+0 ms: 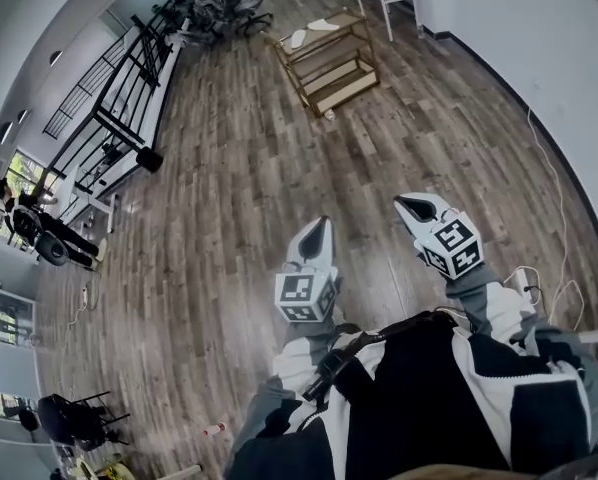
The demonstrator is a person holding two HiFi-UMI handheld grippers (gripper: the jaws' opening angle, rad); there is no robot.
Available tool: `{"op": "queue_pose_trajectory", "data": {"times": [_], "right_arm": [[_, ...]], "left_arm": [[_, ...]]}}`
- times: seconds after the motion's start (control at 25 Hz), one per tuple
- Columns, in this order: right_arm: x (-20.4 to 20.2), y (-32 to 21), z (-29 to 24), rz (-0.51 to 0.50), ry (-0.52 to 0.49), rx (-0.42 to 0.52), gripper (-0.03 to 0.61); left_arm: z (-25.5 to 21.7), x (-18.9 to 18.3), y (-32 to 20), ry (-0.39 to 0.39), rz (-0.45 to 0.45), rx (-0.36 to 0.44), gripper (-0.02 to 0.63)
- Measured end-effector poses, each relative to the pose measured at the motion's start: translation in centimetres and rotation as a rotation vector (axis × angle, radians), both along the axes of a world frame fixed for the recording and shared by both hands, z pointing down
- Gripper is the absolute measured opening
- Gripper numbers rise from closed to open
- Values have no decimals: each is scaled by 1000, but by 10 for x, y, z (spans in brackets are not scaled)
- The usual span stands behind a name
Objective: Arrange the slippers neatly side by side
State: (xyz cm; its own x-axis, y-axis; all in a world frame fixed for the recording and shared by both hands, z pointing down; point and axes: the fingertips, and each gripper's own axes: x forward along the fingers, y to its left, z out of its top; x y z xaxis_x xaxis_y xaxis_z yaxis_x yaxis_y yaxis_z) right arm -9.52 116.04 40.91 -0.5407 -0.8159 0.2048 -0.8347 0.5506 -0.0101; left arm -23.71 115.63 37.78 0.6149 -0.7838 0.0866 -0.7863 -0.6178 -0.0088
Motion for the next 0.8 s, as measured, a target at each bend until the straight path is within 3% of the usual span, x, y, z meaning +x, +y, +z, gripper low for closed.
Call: {"op": "queue_pose_trajectory", "data": {"times": [0.24,0.48,0.8], "right_arm": [[-3,-18,3,38,-13,1,5],[-11,-58,8,79,-10,-19,5],[-26,-139,9,137,-6,-37,5]], "left_arm": [[14,-18,-25,19,-4,-38,6],[8,-10,-79,23,57,-43,6],[20,-27,-163,22,108,-61,6]]}}
